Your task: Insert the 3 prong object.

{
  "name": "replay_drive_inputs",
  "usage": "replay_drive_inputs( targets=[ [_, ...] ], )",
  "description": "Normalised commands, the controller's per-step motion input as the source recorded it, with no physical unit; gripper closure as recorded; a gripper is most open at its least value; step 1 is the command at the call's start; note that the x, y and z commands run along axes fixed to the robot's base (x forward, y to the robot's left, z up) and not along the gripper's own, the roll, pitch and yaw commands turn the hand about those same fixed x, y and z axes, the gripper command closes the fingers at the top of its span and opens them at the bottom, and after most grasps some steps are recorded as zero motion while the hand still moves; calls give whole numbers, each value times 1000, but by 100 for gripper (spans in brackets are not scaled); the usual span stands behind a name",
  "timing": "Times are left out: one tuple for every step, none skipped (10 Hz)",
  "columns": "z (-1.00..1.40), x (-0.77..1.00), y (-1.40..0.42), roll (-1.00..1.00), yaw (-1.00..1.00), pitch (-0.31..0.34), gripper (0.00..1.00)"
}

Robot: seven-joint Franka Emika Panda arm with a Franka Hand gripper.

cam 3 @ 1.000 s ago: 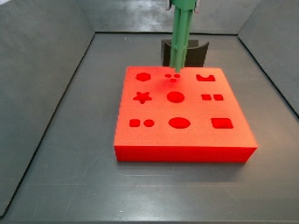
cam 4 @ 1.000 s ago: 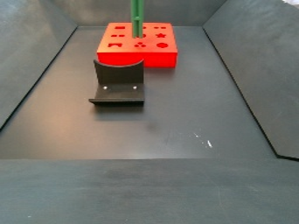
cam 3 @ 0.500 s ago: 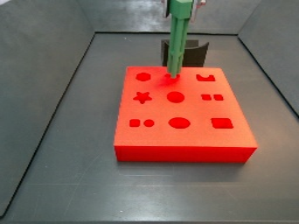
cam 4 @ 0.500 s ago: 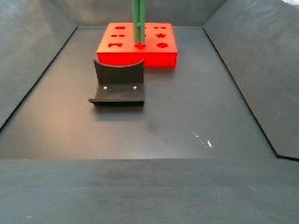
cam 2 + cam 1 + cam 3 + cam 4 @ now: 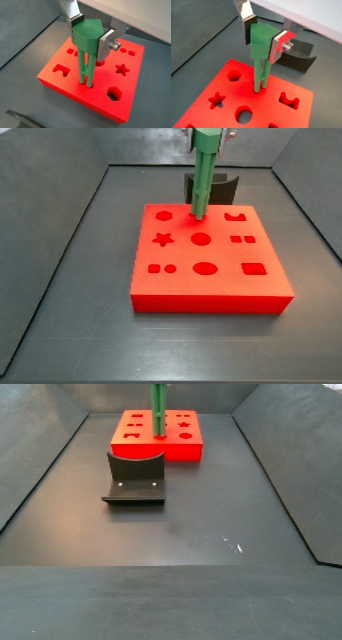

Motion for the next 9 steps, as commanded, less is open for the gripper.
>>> replay_drive_inputs(
  targets=[
    [-186, 0, 0, -56, 214, -63, 100],
    [-211, 0, 0, -21, 143, -59, 100],
    [-254, 0, 0, 0, 71, -76, 100],
    [-257, 0, -43, 0, 0, -67, 100],
    [-331, 0, 0, 14, 0, -57, 100],
    [-371, 0, 0, 36, 0, -51, 100],
    [-386, 20, 0, 94, 0, -23, 100],
    [-369, 14, 0, 161, -29, -16, 100],
    [-326, 0, 0, 163, -43, -7, 100]
  ],
)
